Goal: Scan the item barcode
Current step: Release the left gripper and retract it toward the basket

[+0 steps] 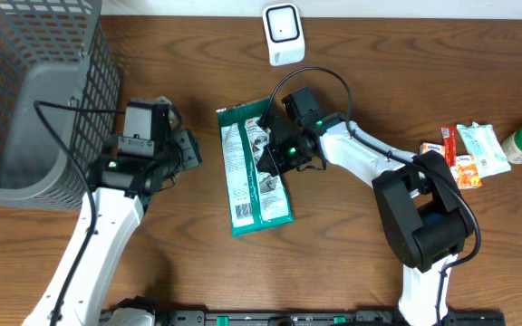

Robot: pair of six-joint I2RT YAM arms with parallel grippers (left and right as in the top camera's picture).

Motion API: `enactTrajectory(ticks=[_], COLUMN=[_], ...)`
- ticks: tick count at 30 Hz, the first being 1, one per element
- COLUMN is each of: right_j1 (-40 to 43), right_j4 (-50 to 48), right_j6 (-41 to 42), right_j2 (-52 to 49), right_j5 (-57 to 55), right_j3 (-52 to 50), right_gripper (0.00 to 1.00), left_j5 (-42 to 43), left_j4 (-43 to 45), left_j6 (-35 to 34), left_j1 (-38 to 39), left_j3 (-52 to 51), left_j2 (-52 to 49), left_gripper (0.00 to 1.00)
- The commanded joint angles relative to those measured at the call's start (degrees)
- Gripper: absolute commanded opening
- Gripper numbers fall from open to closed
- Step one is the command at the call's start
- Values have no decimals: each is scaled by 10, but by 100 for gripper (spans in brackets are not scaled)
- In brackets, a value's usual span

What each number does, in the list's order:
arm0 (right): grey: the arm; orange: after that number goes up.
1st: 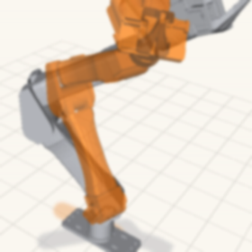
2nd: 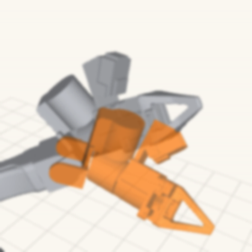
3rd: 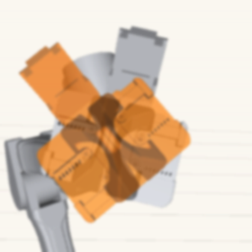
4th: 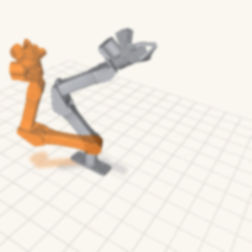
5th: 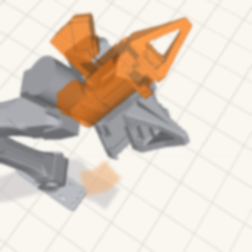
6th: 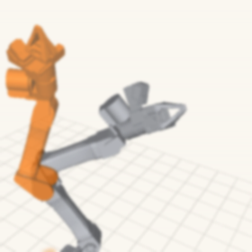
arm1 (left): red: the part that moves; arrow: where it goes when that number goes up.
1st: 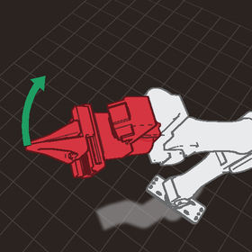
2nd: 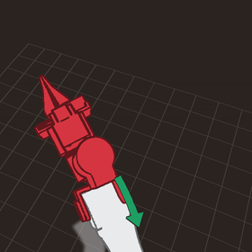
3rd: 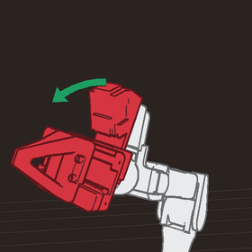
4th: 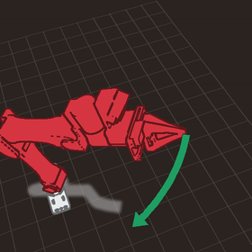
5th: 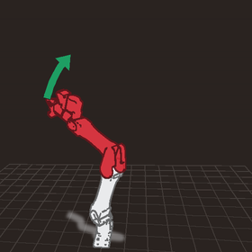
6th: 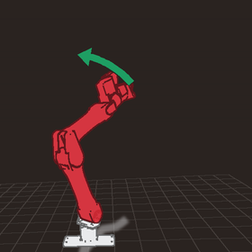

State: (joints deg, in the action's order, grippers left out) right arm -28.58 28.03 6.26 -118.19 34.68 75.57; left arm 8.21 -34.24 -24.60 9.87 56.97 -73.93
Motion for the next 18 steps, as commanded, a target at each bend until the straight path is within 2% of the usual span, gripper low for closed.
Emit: enactTrajectory(ticks=[1, 7, 9, 14, 18], right_j1=[4, 32, 43, 49, 42], right_j4=[-2, -14, 1, 58, 74], right_j6=[-12, -16, -65, -160, -169], right_j2=[16, 36, 60, 149, 226], right_j5=[18, 100, 111, 59, -55], right_j3=[-3, 3, 3, 3, 3], right_gripper=[1, 1, 1, 1, 1], left_j5=[-14, -14, -17, -25, -23], left_j4=[-26, -56, -52, -40, -41], left_j6=[1, 9, 9, 6, -12], left_j1=[1, 1, 0, -17, -46], left_j3=[1, -2, -2, -2, -2], left_j2=[-2, -13, -12, -12, -12], left_gripper=[49, 49, 50, 55, 59])
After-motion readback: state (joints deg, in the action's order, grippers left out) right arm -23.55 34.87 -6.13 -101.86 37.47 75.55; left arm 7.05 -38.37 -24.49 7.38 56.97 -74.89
